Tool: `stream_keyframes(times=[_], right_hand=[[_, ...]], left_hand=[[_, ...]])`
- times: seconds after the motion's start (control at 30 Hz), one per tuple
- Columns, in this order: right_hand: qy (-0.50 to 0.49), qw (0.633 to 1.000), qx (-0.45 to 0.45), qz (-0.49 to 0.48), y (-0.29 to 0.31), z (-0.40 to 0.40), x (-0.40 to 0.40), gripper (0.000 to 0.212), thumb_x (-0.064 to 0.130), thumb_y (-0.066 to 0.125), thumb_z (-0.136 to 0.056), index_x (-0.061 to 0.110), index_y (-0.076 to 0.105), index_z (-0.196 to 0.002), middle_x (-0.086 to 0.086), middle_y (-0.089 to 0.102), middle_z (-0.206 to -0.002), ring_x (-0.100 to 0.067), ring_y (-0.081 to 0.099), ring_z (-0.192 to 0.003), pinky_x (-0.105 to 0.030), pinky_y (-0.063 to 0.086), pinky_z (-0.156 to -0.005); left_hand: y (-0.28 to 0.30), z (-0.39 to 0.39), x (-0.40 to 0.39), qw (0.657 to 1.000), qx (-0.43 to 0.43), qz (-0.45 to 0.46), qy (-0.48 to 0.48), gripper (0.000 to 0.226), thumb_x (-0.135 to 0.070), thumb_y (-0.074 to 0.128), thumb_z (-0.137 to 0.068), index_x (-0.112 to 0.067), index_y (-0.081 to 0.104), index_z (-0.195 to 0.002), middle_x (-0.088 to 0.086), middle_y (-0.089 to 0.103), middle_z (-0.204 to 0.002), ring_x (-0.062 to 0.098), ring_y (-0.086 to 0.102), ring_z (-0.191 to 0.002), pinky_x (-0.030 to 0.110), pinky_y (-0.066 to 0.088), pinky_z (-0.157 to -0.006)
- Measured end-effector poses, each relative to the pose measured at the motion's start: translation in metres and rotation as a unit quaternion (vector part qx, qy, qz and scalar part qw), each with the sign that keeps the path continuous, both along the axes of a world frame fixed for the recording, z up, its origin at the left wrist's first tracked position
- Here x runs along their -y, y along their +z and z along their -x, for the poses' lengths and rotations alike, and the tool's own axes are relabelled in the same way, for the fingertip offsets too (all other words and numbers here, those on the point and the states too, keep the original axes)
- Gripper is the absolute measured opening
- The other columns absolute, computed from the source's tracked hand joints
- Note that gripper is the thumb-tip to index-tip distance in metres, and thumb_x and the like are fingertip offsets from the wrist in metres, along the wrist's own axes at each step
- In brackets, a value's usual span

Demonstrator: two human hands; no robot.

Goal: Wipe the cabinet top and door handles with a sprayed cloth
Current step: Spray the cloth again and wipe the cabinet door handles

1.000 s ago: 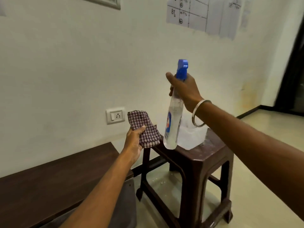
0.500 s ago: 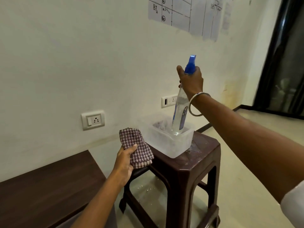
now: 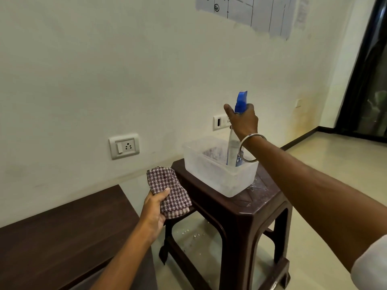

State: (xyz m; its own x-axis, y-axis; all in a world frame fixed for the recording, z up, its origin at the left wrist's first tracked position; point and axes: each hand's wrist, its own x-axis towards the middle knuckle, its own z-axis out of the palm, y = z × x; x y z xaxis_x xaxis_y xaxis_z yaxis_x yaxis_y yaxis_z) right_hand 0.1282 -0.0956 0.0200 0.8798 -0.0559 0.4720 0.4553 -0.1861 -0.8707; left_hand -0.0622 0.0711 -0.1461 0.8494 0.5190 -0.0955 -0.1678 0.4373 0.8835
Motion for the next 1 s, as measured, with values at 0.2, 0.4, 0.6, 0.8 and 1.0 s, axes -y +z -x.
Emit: stream_keyframes(times=[0.2, 0.4, 0.6, 0.8, 1.0], right_hand=[[0.010, 0.999, -0.036, 0.014, 0.000, 0.011, 0.002, 0.060, 0.043, 0.068, -0.084, 0.009, 0.040, -0.125, -0.012, 0.058, -0.115, -0.028, 0.061, -0.096, -0.030, 0.042, -0.075], [-0.100, 0.991, -0.061, 0.072, -0.005, 0.037, 0.007, 0.101, 0.058, 0.067, -0.077, 0.011, 0.013, -0.147, -0.015, 0.026, -0.145, -0.033, 0.031, -0.132, -0.050, 0.028, -0.106], [-0.175, 0.976, 0.085, 0.097, -0.019, 0.100, -0.008, 0.077, 0.044, 0.056, -0.086, 0.012, 0.018, -0.144, -0.012, 0.020, -0.147, -0.030, 0.024, -0.136, -0.050, 0.021, -0.110], [0.014, 0.948, 0.261, 0.180, -0.051, 0.186, -0.057, 0.041, 0.018, 0.055, -0.085, 0.016, 0.042, -0.123, -0.007, 0.032, -0.126, -0.021, 0.033, -0.119, -0.023, 0.019, -0.098], [0.303, 0.892, 0.135, 0.307, -0.111, 0.246, -0.127, 0.046, 0.034, 0.056, -0.093, 0.016, 0.044, -0.134, -0.005, 0.037, -0.134, -0.021, 0.040, -0.127, -0.039, 0.036, -0.109]], left_hand=[[-0.003, 0.011, -0.002, 1.000, -0.003, -0.001, 0.008, 0.031, -0.008, 0.055, -0.092, -0.009, 0.055, -0.123, 0.013, 0.066, -0.114, 0.032, 0.062, -0.105, 0.049, 0.052, -0.089], [0.003, 0.034, -0.011, 1.000, -0.013, -0.010, 0.013, 0.036, -0.007, 0.055, -0.091, -0.007, 0.052, -0.127, 0.018, 0.064, -0.120, 0.036, 0.062, -0.109, 0.052, 0.052, -0.089], [0.011, 0.069, -0.021, 0.999, -0.018, -0.034, 0.018, 0.030, -0.007, 0.057, -0.091, -0.007, 0.055, -0.121, 0.015, 0.067, -0.111, 0.030, 0.065, -0.098, 0.043, 0.055, -0.078], [0.004, 0.121, -0.039, 0.997, -0.010, -0.049, 0.055, 0.025, -0.020, 0.063, -0.091, -0.012, 0.058, -0.115, 0.010, 0.071, -0.104, 0.026, 0.068, -0.095, 0.040, 0.056, -0.078], [-0.021, 0.188, -0.070, 0.993, -0.012, -0.079, 0.085, 0.036, -0.021, 0.063, -0.091, -0.027, 0.049, -0.124, 0.008, 0.068, -0.113, 0.027, 0.068, -0.102, 0.046, 0.056, -0.087]])
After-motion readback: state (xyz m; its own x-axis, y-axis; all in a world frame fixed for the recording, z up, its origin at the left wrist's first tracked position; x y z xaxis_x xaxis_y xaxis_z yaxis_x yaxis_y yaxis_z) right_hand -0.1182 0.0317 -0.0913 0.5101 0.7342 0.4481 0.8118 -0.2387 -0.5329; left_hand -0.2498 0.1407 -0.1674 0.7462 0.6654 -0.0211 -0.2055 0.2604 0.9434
